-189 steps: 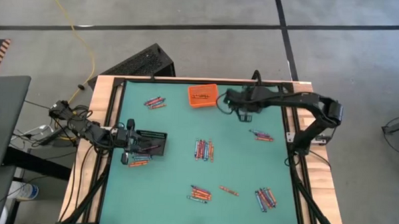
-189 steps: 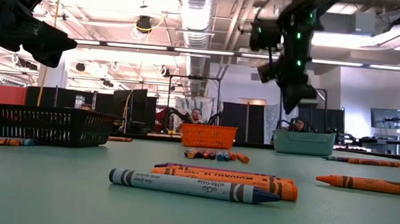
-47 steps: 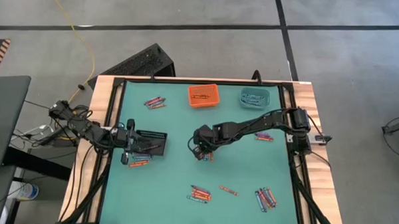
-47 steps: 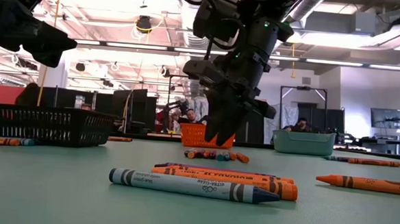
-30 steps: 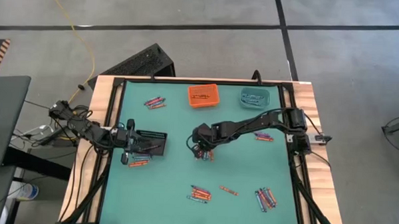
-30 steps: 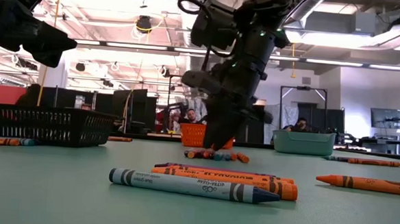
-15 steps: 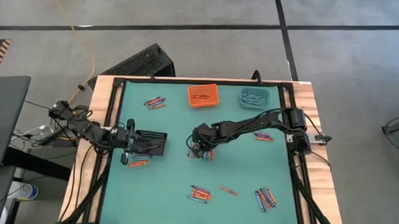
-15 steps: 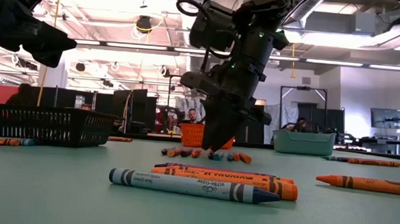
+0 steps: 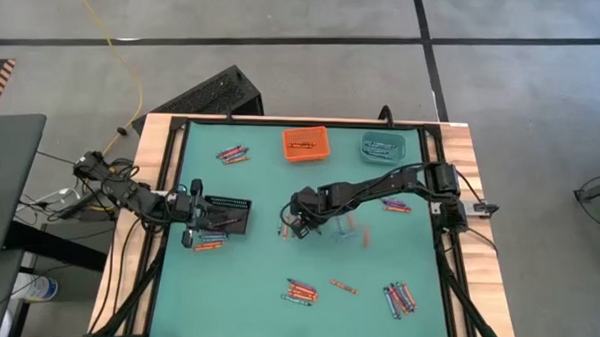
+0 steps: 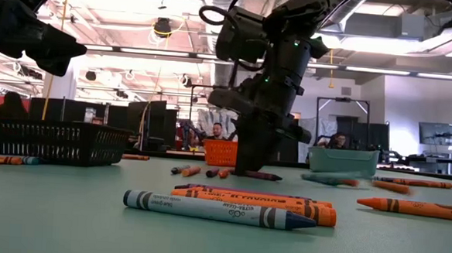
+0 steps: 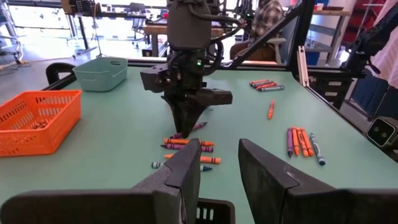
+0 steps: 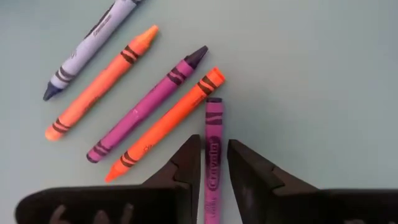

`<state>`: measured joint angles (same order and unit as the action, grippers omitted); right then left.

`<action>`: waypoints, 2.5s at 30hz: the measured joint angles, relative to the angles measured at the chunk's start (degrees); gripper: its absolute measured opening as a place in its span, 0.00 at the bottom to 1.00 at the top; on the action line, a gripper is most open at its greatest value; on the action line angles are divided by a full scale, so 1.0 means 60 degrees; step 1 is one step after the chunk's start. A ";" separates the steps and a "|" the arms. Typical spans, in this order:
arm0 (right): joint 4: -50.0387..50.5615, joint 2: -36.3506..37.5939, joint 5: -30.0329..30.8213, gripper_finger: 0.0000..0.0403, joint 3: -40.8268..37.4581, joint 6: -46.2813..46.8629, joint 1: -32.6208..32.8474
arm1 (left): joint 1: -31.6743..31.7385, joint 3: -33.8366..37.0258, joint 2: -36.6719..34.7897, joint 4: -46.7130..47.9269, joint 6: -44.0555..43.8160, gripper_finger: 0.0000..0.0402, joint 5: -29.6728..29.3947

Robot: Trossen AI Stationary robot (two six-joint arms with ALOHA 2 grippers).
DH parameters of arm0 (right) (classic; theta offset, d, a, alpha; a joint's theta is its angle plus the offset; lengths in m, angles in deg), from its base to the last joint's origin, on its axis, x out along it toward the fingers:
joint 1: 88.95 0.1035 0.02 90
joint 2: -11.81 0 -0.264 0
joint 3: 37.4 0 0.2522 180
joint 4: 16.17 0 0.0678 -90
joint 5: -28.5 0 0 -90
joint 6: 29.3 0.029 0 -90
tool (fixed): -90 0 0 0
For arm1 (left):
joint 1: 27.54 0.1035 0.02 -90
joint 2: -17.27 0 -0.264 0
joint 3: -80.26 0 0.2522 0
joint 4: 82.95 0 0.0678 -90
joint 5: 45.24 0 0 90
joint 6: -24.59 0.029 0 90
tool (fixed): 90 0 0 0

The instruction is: Sort crayons

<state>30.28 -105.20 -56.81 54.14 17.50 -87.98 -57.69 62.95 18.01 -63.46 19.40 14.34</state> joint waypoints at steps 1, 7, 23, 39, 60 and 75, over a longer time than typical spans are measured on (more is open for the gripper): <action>-0.0028 0.0000 0.0045 0.25 0.0000 -0.0328 0.0000 | 0.0001 0.0000 0.0001 0.0000 0.0001 0.24 0.0002; -0.0007 0.0000 0.0466 0.21 -0.0004 -0.1273 0.0016 | 0.0002 0.0000 -0.0001 -0.0001 0.0002 0.24 0.0002; -0.0122 0.0133 0.1142 0.01 0.0914 -0.2264 0.0040 | -0.0001 0.0000 0.0003 -0.0001 0.0004 0.24 0.0002; -0.7956 -0.0346 0.1412 0.00 0.1523 -0.4895 0.0650 | 0.0003 0.0000 0.0002 -0.0002 0.0000 0.24 0.0009; -0.7976 -0.3832 -0.1188 0.10 0.4964 -0.4808 -0.0103 | -0.0001 0.0000 0.0003 -0.0002 0.0000 0.24 0.0012; -0.4159 -0.2308 -0.2055 0.19 0.4972 -0.4906 -0.0453 | 0.0001 0.0000 0.0003 -0.0002 0.0000 0.24 0.0004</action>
<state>5.32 -119.04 -69.14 83.98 -11.94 -90.69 -57.68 62.95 18.02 -63.47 19.40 14.36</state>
